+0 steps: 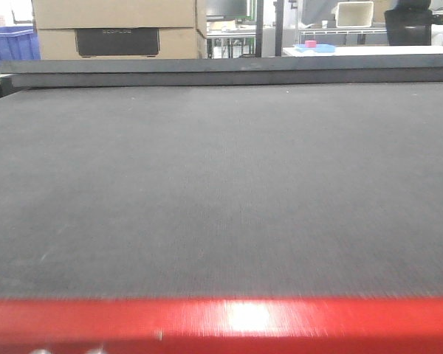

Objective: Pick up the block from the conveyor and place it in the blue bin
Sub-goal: 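Turn the base away from the conveyor holding both blocks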

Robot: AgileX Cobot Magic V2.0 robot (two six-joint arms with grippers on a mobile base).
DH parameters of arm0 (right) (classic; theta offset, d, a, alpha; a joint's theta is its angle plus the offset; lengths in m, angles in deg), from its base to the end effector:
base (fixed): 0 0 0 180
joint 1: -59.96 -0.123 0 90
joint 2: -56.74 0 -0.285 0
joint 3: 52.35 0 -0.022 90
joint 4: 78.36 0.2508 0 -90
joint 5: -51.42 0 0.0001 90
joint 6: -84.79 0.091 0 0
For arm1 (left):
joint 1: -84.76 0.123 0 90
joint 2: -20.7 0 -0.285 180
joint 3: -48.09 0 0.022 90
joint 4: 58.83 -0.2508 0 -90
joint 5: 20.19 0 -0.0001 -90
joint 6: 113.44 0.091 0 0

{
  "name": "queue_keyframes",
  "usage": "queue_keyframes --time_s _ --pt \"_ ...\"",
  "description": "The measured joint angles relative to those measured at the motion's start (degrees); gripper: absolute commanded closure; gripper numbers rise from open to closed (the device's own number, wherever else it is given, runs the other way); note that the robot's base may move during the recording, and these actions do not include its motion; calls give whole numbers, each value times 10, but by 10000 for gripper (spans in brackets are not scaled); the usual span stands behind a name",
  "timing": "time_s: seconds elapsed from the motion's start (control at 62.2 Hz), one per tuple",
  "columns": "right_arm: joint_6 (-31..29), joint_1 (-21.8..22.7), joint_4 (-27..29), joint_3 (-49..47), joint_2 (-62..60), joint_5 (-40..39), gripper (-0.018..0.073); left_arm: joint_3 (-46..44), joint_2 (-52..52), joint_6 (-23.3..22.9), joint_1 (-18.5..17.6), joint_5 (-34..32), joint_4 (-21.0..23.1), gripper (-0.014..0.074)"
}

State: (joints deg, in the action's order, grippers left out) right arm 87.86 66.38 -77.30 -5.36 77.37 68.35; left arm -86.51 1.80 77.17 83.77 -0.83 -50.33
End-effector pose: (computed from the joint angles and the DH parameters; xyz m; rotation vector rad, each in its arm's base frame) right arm 0.0472 -0.0048 0.3478 0.1307 1.4699 -0.0291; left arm 0.0370 -0.0051 0.3542 0.0854 1.4543 -0.0130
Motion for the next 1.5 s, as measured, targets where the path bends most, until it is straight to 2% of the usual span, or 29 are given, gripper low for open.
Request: queue_keyframes --time_s 1.496 --pt "0 0 0 0 -3 -2 721 0 1 0 0 -2 0 707"
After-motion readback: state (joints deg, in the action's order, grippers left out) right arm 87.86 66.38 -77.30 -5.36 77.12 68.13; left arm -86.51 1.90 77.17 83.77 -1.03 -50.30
